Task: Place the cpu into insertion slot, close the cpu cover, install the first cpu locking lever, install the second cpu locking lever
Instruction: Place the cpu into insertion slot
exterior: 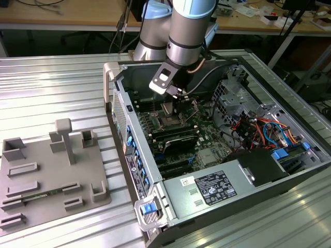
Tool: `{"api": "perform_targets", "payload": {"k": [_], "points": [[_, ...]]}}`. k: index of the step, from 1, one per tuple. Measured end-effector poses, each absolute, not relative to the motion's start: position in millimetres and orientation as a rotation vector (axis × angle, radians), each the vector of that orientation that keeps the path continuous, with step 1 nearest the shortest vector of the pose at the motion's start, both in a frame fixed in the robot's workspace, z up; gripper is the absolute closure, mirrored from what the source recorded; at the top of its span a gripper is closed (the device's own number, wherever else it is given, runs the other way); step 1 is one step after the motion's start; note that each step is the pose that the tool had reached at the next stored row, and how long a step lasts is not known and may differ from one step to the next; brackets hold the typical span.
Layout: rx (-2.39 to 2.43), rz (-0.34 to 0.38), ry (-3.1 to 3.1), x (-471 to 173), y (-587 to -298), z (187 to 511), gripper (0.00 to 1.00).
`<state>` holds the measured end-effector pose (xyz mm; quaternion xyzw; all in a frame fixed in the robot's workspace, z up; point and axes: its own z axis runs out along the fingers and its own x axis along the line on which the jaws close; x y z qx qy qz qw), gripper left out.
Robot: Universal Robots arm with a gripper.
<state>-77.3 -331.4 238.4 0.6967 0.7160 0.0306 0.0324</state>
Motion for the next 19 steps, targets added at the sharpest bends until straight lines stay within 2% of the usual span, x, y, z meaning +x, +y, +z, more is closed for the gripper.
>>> {"api": "perform_targets", "payload": {"k": [19], "points": [[2.155, 0.091, 2.191, -77.3, -329.3, 220.7, 0.45]]}}
